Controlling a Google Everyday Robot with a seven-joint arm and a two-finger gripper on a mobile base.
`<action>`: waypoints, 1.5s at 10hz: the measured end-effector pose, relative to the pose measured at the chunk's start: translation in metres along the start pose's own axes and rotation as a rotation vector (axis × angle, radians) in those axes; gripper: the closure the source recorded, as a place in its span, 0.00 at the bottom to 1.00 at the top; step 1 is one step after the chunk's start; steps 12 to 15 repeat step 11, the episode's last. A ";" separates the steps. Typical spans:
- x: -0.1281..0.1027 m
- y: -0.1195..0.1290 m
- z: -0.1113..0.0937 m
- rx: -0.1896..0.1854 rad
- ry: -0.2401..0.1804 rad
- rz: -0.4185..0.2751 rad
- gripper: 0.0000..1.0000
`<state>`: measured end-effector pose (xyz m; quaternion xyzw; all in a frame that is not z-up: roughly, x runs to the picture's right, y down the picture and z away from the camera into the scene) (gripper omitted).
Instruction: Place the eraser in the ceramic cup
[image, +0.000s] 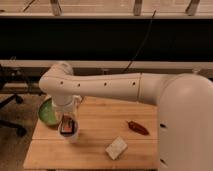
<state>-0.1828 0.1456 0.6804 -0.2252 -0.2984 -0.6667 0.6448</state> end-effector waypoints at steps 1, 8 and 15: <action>-0.002 -0.003 0.002 0.004 -0.006 -0.012 0.55; -0.005 -0.004 0.011 0.016 0.005 -0.022 0.20; -0.002 0.002 0.012 0.014 0.013 -0.014 0.34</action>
